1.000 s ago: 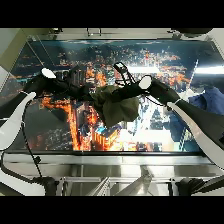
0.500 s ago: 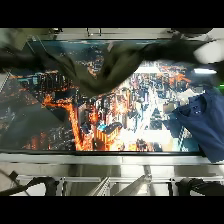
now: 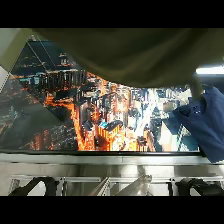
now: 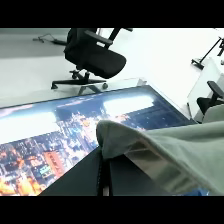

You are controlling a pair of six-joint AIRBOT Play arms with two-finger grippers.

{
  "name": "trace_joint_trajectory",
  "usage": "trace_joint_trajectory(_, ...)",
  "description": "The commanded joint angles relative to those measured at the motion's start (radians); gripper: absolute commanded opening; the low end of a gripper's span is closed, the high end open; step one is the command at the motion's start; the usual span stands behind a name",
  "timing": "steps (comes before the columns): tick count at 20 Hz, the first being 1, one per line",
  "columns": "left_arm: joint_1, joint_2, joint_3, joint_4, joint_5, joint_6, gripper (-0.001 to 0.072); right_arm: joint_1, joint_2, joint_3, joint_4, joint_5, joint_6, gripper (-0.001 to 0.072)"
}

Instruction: Fold the shirts.

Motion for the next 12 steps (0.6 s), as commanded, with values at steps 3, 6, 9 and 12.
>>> trace_joint_trajectory(3,-0.001,-0.025,0.019,0.047,-0.044,-0.009,-0.0001,0.029,-0.085,-0.002,0.077,0.14,0.017,0.0014)
trace_joint_trajectory(6,-0.063,-0.162,0.018,0.158,-0.091,-0.008,0.0,0.09,-0.249,-0.002,0.077,0.155,0.017,0.0014)
trace_joint_trajectory(9,-0.15,-0.375,0.018,0.369,-0.092,-0.008,0.0,0.125,-0.473,-0.002,0.077,0.145,0.018,0.0014)
trace_joint_trajectory(12,-0.171,-0.64,0.019,0.409,-0.065,0.01,0.0001,0.127,-0.735,-0.002,0.088,0.099,0.018,0.0035)
